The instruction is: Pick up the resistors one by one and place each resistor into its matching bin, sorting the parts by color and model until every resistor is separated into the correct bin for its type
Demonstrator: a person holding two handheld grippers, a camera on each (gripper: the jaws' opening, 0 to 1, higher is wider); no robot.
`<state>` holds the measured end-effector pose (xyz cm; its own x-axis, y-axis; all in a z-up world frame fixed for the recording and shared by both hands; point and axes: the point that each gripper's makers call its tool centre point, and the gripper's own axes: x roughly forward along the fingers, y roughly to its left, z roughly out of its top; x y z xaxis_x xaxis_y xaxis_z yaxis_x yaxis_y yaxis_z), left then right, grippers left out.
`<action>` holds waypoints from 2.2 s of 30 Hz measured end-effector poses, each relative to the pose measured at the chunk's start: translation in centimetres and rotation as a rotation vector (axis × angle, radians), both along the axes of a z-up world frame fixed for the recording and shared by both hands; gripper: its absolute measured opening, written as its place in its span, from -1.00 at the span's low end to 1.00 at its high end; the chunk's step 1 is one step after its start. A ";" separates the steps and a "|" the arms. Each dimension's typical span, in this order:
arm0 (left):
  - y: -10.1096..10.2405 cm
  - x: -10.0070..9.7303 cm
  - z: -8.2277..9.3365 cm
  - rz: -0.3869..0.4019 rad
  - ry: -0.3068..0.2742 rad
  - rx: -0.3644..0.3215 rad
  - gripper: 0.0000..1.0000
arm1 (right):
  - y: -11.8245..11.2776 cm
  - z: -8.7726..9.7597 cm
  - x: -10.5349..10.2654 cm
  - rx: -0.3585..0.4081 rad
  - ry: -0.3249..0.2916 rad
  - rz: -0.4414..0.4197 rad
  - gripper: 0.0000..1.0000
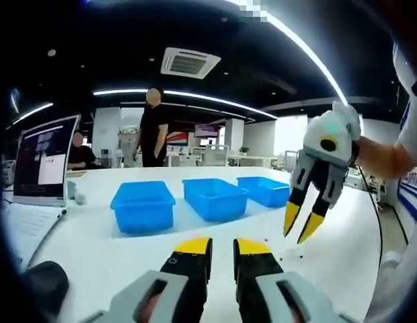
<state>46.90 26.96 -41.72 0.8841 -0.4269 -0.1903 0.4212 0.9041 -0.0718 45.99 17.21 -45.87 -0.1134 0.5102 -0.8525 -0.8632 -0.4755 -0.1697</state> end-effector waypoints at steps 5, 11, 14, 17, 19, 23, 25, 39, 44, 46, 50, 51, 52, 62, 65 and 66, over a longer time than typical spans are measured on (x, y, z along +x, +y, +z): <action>0.4 -0.3 -0.1 0.014 -0.001 -0.003 -0.68 | 0.8 -1.8 0.0 -0.080 0.009 0.046 -0.71; 0.9 -0.5 -0.2 0.028 0.001 -0.002 -0.68 | 0.6 -2.5 0.1 -0.121 0.024 0.075 -0.72; 1.2 -0.4 -0.3 0.036 0.005 -0.004 -0.68 | 0.7 -2.6 0.2 -0.127 0.028 0.081 -0.88; 1.3 -0.3 -0.6 0.037 0.010 -0.007 -0.68 | 0.7 -2.7 0.1 -0.129 0.030 0.079 -0.90; 1.2 -0.2 -0.6 0.033 0.012 -0.005 -0.68 | 0.6 -2.5 0.2 -0.117 0.031 0.071 -0.92; 1.0 -0.1 -0.6 0.028 0.012 -0.005 -0.68 | 0.7 -1.7 0.6 -0.064 0.050 0.019 -0.93; 1.0 0.0 -0.6 0.027 0.013 -0.005 -0.68 | 0.5 -1.4 0.8 -0.042 0.050 -0.001 -0.93; 0.1 0.5 -0.3 0.018 0.015 0.013 -0.68 | 0.1 3.5 1.5 0.421 0.297 -0.298 -0.93; -0.5 0.9 -0.2 0.002 0.019 0.014 -0.68 | -0.7 5.7 2.7 0.645 0.382 -0.433 -0.93; -0.7 1.1 0.1 -0.002 0.012 0.015 -0.68 | -1.1 7.0 3.2 0.757 0.414 -0.495 -0.93; -0.8 1.6 0.4 0.003 0.012 0.008 -0.68 | -2.7 8.5 4.9 0.910 0.377 -0.599 -0.93; -0.8 1.7 0.4 0.006 0.014 0.006 -0.68 | -3.3 8.9 5.5 0.944 0.353 -0.625 -0.93; -0.8 1.8 0.5 0.007 0.016 0.004 -0.68 | -3.9 9.4 6.1 0.979 0.327 -0.651 -0.93; -1.7 2.0 1.0 -0.044 0.005 0.028 -0.68 | -14.5 13.4 15.9 1.159 -0.058 -1.010 -0.93; -1.5 1.9 0.6 -0.041 0.013 0.022 -0.68 | -18.1 13.0 18.4 1.176 -0.135 -1.163 -0.93; -1.5 1.9 0.5 -0.040 0.018 0.020 -0.68 | -18.4 12.7 18.7 1.168 -0.135 -1.173 -0.93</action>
<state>48.78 25.47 -41.22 0.8626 -0.4581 -0.2148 0.4562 0.8878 -0.0614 64.65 -1.19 -33.12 0.8069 0.5882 0.0544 -0.5867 0.8087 -0.0425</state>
